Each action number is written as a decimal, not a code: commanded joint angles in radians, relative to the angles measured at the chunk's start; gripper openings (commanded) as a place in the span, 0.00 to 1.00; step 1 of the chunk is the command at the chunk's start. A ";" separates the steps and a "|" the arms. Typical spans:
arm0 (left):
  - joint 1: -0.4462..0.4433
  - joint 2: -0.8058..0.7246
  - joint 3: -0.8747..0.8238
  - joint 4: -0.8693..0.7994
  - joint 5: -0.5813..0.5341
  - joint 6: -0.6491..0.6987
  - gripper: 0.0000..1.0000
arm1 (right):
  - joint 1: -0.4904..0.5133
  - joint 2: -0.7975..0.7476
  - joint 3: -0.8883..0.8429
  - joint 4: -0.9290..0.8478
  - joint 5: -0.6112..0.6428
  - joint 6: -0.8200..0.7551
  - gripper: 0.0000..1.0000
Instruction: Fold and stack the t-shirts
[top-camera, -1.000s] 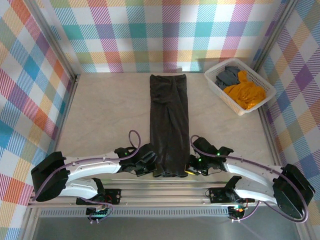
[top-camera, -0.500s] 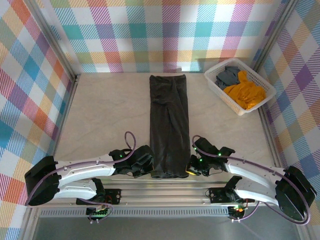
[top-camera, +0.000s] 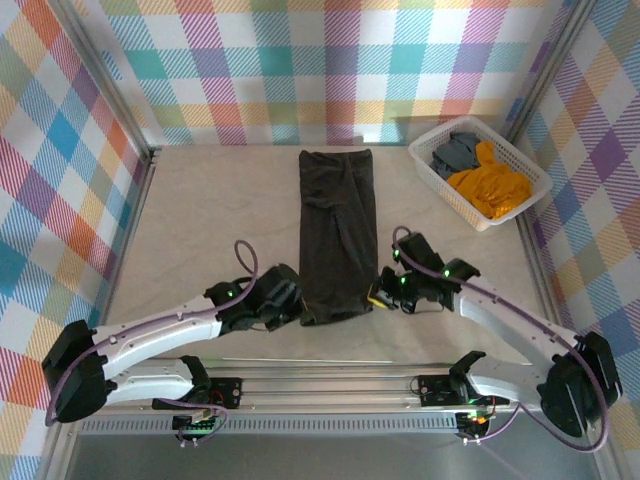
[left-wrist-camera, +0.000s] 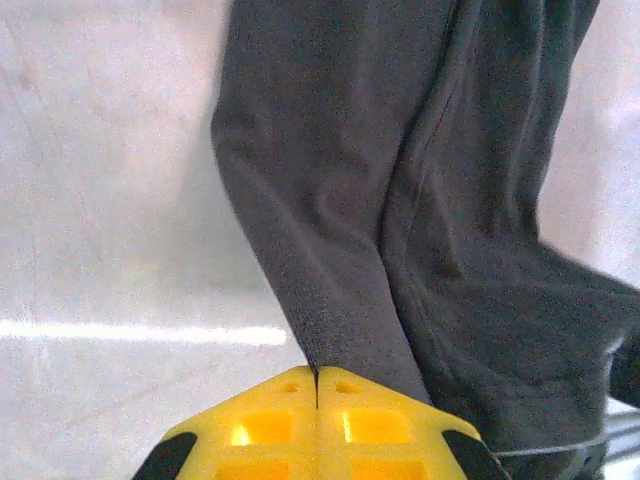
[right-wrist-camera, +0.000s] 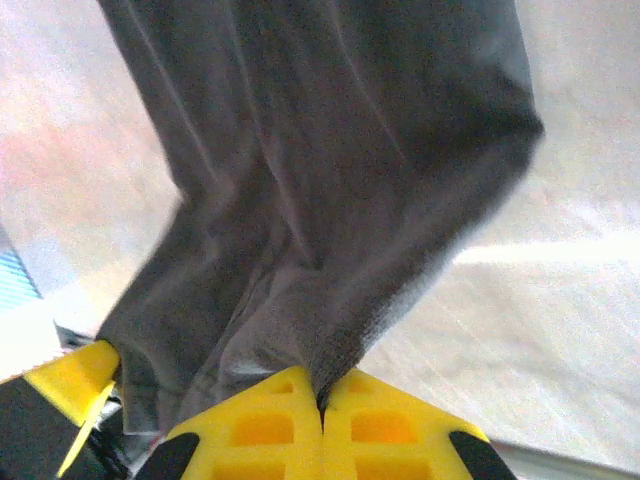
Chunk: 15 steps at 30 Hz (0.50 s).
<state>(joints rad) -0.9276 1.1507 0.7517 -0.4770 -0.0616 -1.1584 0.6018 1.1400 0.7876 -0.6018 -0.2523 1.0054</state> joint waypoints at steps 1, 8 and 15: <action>0.110 0.063 0.105 0.027 0.033 0.099 0.00 | -0.073 0.085 0.114 -0.017 -0.048 -0.101 0.00; 0.299 0.302 0.349 0.037 0.123 0.227 0.00 | -0.205 0.325 0.329 0.014 -0.104 -0.158 0.00; 0.418 0.541 0.542 0.034 0.175 0.286 0.00 | -0.283 0.580 0.540 0.033 -0.149 -0.188 0.00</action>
<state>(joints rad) -0.5400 1.6356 1.2362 -0.4355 0.0780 -0.9268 0.3374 1.6634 1.2598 -0.5743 -0.3584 0.8539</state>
